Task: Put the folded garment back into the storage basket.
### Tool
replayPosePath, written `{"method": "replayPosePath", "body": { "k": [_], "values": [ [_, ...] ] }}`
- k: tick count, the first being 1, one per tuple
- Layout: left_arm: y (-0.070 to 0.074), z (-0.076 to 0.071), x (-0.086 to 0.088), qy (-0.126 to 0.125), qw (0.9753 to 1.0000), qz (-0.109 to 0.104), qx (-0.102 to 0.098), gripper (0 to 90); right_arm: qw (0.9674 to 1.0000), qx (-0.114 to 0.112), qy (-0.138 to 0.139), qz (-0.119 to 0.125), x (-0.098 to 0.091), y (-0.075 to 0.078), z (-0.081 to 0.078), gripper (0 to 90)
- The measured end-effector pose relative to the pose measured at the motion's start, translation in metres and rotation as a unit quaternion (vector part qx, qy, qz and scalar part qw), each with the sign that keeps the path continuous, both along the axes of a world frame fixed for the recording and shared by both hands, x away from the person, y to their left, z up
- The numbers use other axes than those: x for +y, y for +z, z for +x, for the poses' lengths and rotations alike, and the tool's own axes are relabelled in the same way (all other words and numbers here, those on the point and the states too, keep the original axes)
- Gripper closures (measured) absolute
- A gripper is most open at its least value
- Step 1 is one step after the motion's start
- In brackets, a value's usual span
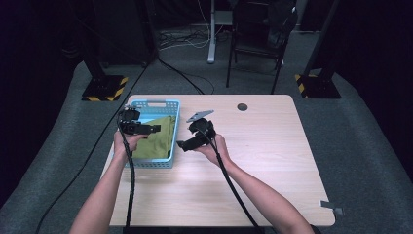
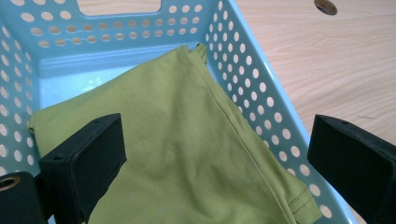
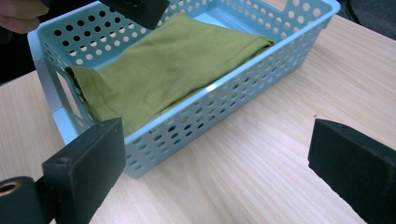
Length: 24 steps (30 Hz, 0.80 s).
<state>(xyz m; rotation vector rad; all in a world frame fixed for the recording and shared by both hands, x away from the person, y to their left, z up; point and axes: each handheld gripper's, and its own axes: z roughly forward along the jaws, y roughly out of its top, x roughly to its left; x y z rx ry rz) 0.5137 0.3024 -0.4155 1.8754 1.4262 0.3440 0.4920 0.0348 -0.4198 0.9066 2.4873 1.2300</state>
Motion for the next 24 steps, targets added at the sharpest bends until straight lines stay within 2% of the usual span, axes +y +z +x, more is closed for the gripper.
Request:
{"method": "replayPosePath", "body": {
  "k": [8,19,24],
  "values": [
    [-0.005,-0.002,-0.006,-0.012,0.9999,-0.006,0.001,3.9,0.9998,-0.001,-0.016,-0.005,-0.018,0.000,-0.002,3.3],
    [-0.012,-0.011,-0.019,-0.036,0.9993,0.003,0.014,3.7,0.9992,0.000,-0.039,-0.008,-0.047,-0.005,-0.008,3.5],
    [-0.017,-0.018,-0.024,-0.050,0.9987,0.001,0.013,3.7,0.9982,0.005,-0.058,-0.012,-0.071,-0.012,-0.013,3.5]
  ]
}}
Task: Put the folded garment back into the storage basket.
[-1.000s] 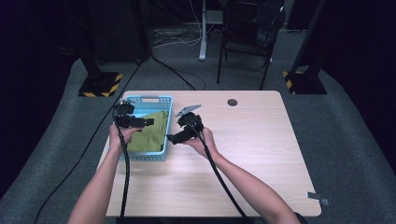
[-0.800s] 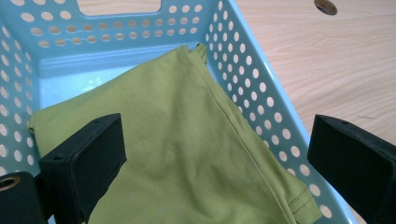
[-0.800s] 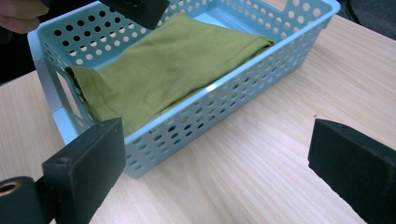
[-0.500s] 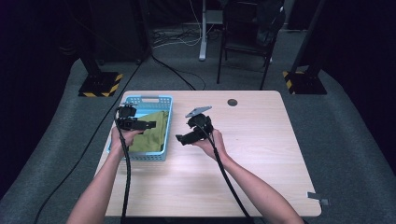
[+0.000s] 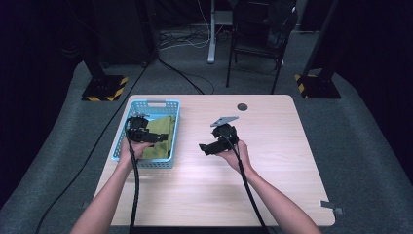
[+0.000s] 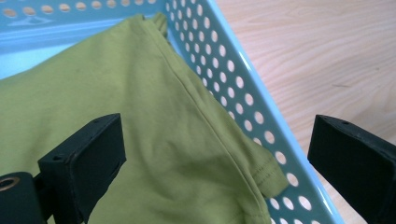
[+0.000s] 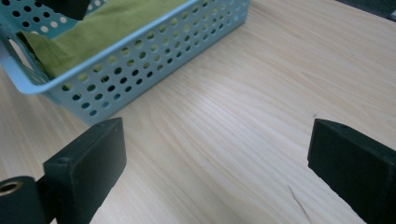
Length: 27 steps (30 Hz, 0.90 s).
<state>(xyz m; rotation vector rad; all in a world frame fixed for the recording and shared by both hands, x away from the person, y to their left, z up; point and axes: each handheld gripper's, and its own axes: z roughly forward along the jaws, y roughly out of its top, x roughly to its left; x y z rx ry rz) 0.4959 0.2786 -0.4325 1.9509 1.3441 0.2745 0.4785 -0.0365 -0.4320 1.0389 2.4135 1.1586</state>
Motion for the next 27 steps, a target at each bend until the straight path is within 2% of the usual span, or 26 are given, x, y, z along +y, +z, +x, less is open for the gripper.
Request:
{"method": "replayPosePath", "body": {
  "k": [8,13,21,27],
  "values": [
    [-0.004,-0.011,-0.010,-0.024,0.9997,-0.004,-0.003,3.7,0.9997,0.001,-0.025,-0.005,-0.029,-0.005,-0.008,3.5],
    [-0.004,-0.022,-0.017,-0.039,0.9991,-0.009,-0.013,3.8,0.9992,0.002,-0.037,-0.011,-0.045,-0.009,-0.015,3.5],
    [0.001,-0.043,-0.023,-0.065,0.9973,-0.002,-0.034,3.8,0.9983,0.003,-0.056,-0.016,-0.070,-0.014,-0.028,3.5],
    [-0.001,-0.057,-0.026,-0.085,0.9957,0.002,-0.037,3.5,0.9970,0.005,-0.075,-0.020,-0.091,-0.019,-0.040,3.5]
  ]
}}
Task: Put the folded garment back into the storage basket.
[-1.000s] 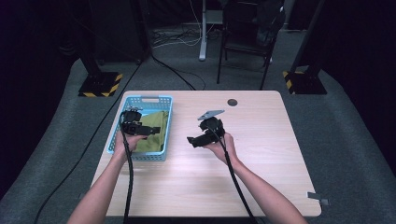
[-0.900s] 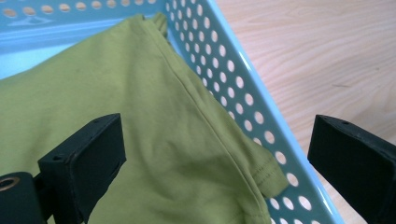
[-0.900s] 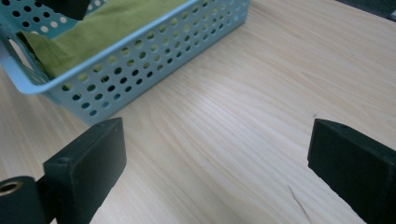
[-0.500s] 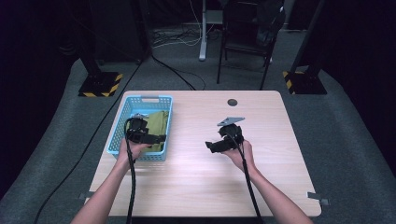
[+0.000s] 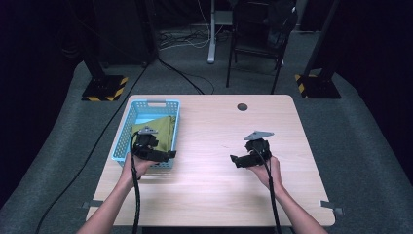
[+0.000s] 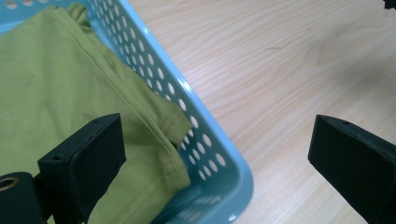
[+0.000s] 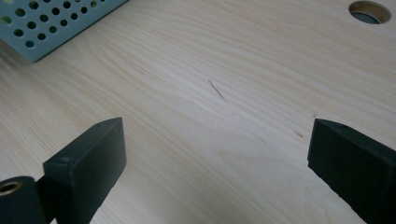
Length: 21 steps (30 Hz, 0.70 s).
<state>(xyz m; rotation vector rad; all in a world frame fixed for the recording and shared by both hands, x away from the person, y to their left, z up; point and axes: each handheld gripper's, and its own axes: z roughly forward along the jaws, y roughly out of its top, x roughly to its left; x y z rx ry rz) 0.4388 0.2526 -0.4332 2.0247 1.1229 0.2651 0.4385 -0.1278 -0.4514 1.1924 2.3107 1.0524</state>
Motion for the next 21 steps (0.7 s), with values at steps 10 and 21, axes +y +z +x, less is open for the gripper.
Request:
{"method": "replayPosePath", "body": {
  "k": [10,21],
  "values": [
    [-0.001,-0.031,0.004,-0.011,0.9997,-0.002,-0.022,3.5,0.9996,-0.004,-0.026,-0.005,-0.033,-0.001,-0.020,3.5],
    [-0.008,-0.072,0.015,-0.008,0.9976,0.031,-0.062,3.5,0.9982,-0.011,-0.058,-0.006,-0.072,-0.003,-0.044,3.3]
  ]
}}
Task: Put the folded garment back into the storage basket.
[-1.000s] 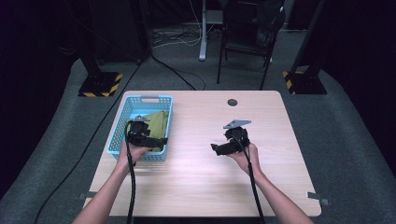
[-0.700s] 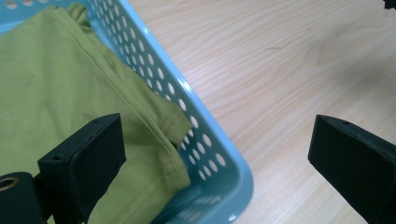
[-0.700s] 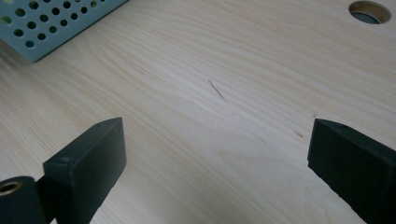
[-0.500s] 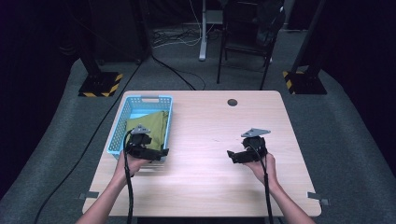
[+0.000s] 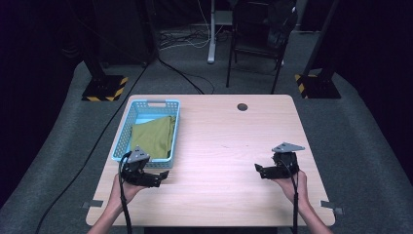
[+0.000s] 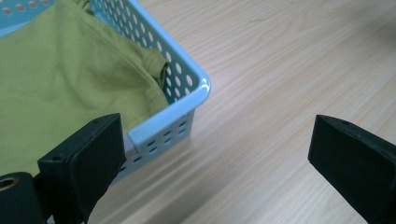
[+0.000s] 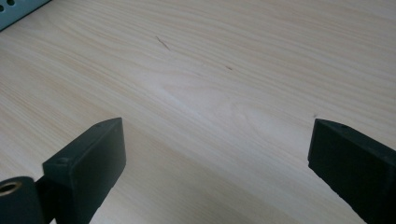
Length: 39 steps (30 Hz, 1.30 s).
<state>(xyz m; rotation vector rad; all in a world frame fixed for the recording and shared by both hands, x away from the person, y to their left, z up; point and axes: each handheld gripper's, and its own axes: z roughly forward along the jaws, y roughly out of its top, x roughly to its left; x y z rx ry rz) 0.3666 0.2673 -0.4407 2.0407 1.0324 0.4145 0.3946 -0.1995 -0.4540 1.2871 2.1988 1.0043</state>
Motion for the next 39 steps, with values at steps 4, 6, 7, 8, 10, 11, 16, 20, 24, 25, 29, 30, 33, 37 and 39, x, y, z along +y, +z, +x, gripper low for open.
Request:
{"method": "replayPosePath", "body": {
  "k": [4,6,7,8,10,11,16,20,24,25,29,30,33,37,39],
  "values": [
    [-0.008,-0.014,0.007,0.004,0.9999,0.010,-0.004,3.4,0.9999,0.001,-0.011,0.000,-0.013,-0.002,-0.008,3.2],
    [-0.013,-0.018,0.011,0.007,0.9999,0.009,0.000,3.4,0.9999,0.001,-0.016,0.001,-0.019,-0.003,-0.013,3.2],
    [-0.015,-0.019,0.013,0.010,0.9999,0.008,0.001,3.4,0.9998,-0.001,-0.018,0.000,-0.022,-0.004,-0.015,3.2],
    [-0.017,-0.021,0.015,0.011,0.9999,0.010,0.001,3.3,0.9998,0.000,-0.022,0.001,-0.025,-0.005,-0.017,3.2],
    [-0.022,-0.023,0.020,0.018,0.9998,0.007,0.005,3.2,0.9996,0.001,-0.028,0.000,-0.031,-0.007,-0.021,3.2],
    [-0.025,-0.023,0.022,0.020,0.9997,0.007,0.008,3.1,0.9995,0.002,-0.031,-0.001,-0.034,-0.008,-0.023,3.1],
    [-0.037,-0.024,0.033,0.024,0.9995,0.007,0.019,2.3,0.9989,0.007,-0.046,-0.004,-0.048,-0.017,-0.031,3.1],
    [-0.048,-0.024,0.043,0.030,0.9989,0.018,0.032,1.8,0.9983,0.014,-0.054,-0.011,-0.058,-0.025,-0.038,2.9],
    [-0.058,-0.024,0.052,0.041,0.9978,0.028,0.045,1.6,0.9975,0.021,-0.065,-0.017,-0.070,-0.034,-0.045,2.8],
    [-0.060,-0.024,0.055,0.044,0.9974,0.029,0.048,1.5,0.9972,0.024,-0.068,-0.017,-0.073,-0.037,-0.047,2.8],
    [-0.067,-0.024,0.060,0.053,0.9963,0.037,0.057,1.3,0.9959,0.040,-0.077,-0.027,-0.084,-0.049,-0.052,2.5],
    [-0.068,-0.024,0.061,0.055,0.9960,0.039,0.059,1.1,0.9956,0.043,-0.078,-0.027,-0.087,-0.052,-0.053,2.5],
    [-0.073,-0.023,0.064,0.055,0.9954,0.037,0.068,0.9,0.9952,0.050,-0.080,-0.026,-0.095,-0.057,-0.056,2.3],
    [-0.081,-0.020,0.067,0.061,0.9941,0.039,0.080,0.7,0.9944,0.056,-0.089,-0.014,-0.107,-0.068,-0.058,0.8],
    [-0.082,-0.020,0.069,0.063,0.9944,0.040,0.074,0.3,0.9948,0.045,-0.091,-0.016,-0.111,-0.070,-0.060,1.2]
  ]
}}
